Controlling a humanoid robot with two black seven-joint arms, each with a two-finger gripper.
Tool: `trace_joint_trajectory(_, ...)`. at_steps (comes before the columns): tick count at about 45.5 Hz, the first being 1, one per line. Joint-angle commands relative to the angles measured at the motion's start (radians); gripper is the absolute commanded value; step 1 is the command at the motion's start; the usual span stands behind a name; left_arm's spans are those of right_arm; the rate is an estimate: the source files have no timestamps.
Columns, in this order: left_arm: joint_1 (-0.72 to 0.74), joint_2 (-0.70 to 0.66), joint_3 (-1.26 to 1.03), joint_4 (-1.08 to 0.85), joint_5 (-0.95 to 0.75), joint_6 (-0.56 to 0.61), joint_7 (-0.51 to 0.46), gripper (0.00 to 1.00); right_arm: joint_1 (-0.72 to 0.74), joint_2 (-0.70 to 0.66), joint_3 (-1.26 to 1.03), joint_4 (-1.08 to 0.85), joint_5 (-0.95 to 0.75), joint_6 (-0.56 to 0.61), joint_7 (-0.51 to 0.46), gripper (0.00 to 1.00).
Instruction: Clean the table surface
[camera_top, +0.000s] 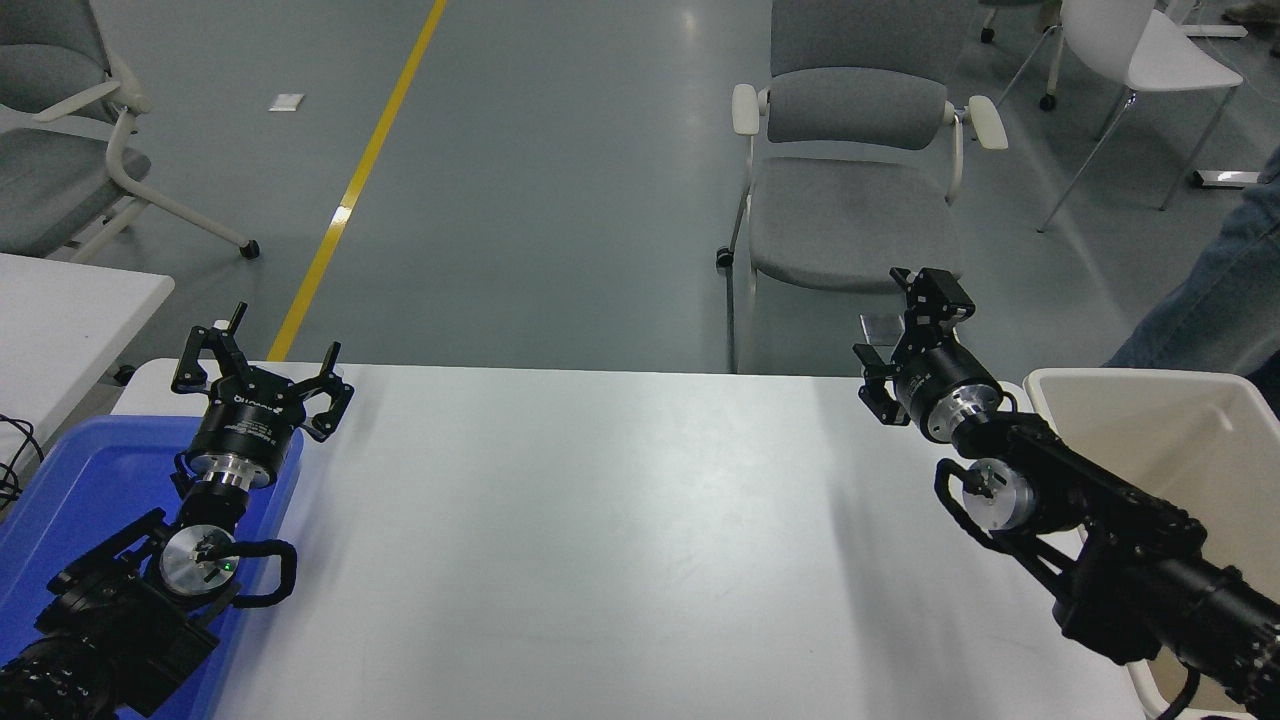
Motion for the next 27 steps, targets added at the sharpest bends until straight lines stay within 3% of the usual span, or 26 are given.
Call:
trace_joint_trajectory(1, 0.000, 0.000, 0.000, 0.000, 0.000, 0.000, 0.000, 1.00, -0.113, 0.063, 0.049, 0.035, 0.000, 0.104, 0.151, 1.00)
trace_joint_trajectory(15, 0.000, 0.000, 0.000, 0.000, 0.000, 0.000, 0.000, 1.00, -0.173, 0.191, 0.194, 0.035, 0.034, 0.174, 0.159, 1.00)
trace_joint_trajectory(27, 0.000, 0.000, 0.000, 0.000, 0.000, 0.000, 0.000, 1.00, -0.153, 0.211, 0.225, 0.021, 0.043, 0.176, 0.157, 1.00)
